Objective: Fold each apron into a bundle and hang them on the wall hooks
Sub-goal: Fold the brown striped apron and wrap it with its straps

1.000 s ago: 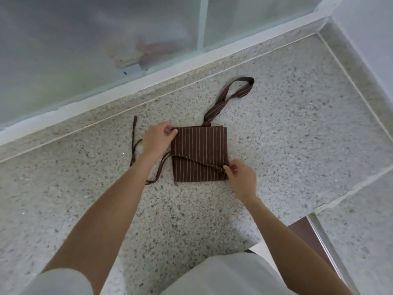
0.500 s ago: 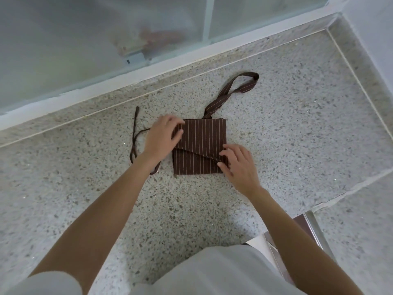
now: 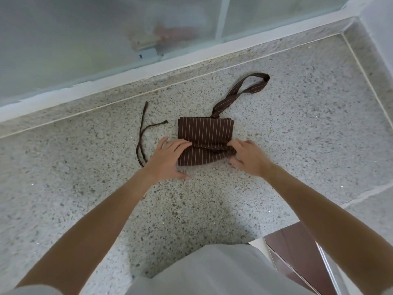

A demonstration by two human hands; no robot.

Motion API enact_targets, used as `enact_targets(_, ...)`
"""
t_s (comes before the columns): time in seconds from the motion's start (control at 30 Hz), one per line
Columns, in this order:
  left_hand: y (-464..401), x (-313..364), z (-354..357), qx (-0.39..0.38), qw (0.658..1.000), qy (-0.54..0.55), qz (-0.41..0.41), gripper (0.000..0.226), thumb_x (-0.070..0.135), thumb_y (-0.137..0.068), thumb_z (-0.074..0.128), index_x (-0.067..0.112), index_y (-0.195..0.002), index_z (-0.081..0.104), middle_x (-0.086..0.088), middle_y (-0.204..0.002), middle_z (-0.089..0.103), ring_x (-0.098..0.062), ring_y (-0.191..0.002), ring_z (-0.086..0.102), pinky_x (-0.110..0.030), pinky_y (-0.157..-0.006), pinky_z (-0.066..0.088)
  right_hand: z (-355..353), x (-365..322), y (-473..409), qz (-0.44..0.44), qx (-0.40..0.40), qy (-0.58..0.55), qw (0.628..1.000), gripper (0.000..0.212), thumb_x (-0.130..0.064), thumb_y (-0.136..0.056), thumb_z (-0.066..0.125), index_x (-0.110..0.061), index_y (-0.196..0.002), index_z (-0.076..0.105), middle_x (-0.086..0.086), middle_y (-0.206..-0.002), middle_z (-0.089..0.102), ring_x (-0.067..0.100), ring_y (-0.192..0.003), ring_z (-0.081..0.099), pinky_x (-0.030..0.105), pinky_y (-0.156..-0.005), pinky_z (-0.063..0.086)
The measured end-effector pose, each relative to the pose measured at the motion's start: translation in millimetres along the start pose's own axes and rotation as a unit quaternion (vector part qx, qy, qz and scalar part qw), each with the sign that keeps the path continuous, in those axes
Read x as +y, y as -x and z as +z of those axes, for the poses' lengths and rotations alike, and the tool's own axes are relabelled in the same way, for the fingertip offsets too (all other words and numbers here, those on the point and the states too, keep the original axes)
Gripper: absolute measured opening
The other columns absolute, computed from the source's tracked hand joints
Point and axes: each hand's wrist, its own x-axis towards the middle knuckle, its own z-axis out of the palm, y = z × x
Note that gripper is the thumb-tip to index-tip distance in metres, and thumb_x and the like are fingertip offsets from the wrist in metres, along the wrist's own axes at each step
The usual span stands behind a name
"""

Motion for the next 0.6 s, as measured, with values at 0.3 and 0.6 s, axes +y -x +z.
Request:
enact_targets(0.3,-42.2,23.6,-9.6,0.214,0.867,0.308,-0.328,0.045,0.054,-0.086,0.055,0.017,-0.111,0.06,0.004,-0.105,0.065,-0.011,-0.093,0.061,-0.025,-0.075,0.048,-6.6,5.4,-52.8,0.234,0.091,-0.112,0.962,0.022,-0.03,-0.099,0.04,-0.011,-0.105,0.049,0.005,-0.084,0.061,0.022,-0.068,0.057,0.031,-0.059,0.044)
enact_targets(0.6,-65.4,9.4,-20.5,0.215,0.874,0.243,-0.361,0.034,0.043,-0.084,0.063,0.018,-0.107,0.054,0.0,-0.111,0.056,-0.017,-0.1,0.054,-0.035,-0.087,0.044,-2.9,2.2,-66.0,0.306,0.008,-0.147,0.941,0.028,-0.025,-0.098,0.043,-0.012,-0.122,0.048,0.011,-0.099,0.065,0.028,-0.091,0.062,0.035,-0.078,0.05)
